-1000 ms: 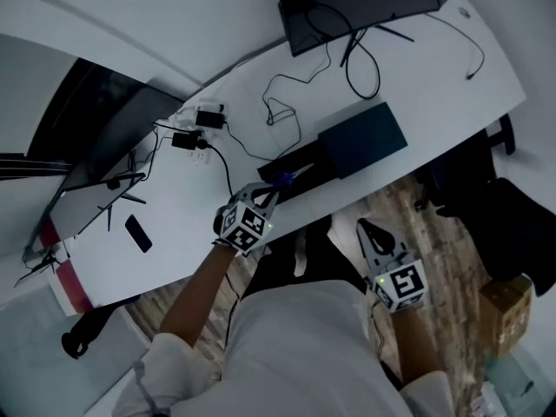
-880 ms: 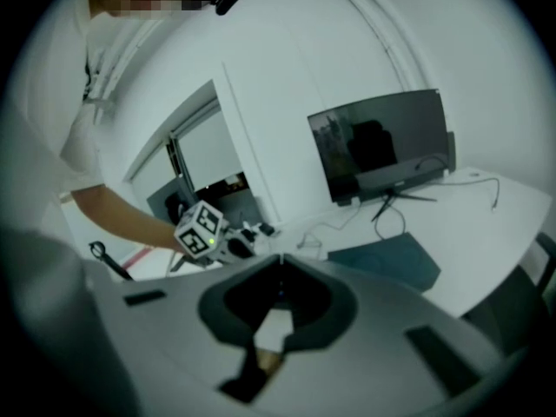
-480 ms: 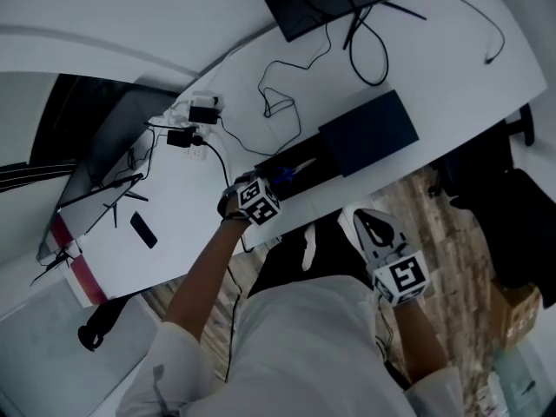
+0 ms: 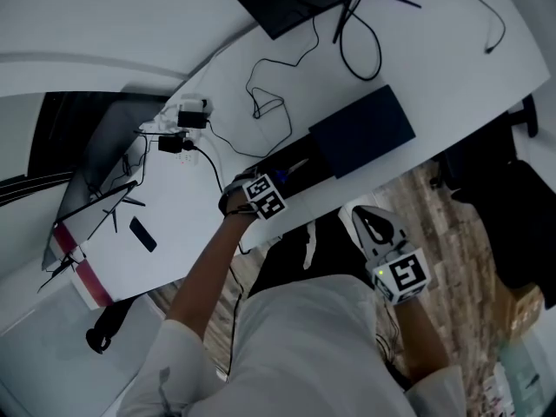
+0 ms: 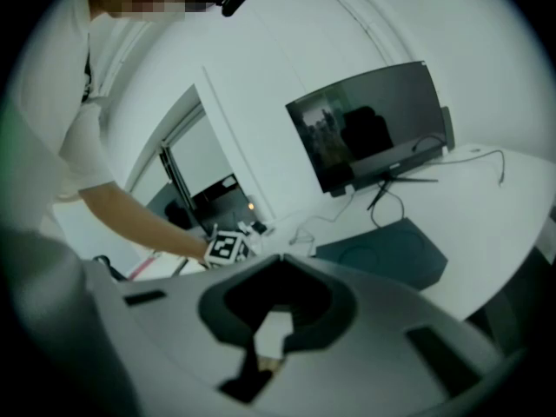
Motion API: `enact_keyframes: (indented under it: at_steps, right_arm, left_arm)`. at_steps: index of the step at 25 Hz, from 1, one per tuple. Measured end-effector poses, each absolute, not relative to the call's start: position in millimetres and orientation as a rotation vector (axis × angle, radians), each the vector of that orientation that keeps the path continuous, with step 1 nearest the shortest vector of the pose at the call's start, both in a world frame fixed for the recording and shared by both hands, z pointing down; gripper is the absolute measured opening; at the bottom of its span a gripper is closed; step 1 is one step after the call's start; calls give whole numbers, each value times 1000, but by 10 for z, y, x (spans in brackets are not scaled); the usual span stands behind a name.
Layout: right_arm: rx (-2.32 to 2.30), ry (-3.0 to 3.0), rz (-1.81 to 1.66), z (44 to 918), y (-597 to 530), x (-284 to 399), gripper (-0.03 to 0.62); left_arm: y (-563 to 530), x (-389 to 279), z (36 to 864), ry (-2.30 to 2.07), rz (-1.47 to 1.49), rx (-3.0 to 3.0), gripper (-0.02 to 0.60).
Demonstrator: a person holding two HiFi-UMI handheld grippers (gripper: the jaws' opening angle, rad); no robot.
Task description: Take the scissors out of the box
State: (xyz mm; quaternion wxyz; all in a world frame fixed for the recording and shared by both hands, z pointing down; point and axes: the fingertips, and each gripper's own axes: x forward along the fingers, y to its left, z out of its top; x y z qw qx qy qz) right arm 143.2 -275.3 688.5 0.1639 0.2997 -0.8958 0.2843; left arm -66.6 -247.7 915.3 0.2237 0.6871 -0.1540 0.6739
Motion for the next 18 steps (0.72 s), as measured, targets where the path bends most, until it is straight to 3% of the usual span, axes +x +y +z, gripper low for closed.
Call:
enact_keyframes:
  at_steps: [5,7,18]
  right_arm:
    - [869,-2550,817,6901,-2812,1485,32]
    - [867,-2541,827,6918,-2807,1496,32]
    - [830,-2559,760,6889,-2817,1403,32]
  left_arm:
    - [-2476,-688,9205,-400,1896,1851,153]
    - [-2480,-690,9197,-395,1896,1847,109]
    - [-2519,-686,8950,-505,1813,1905,103]
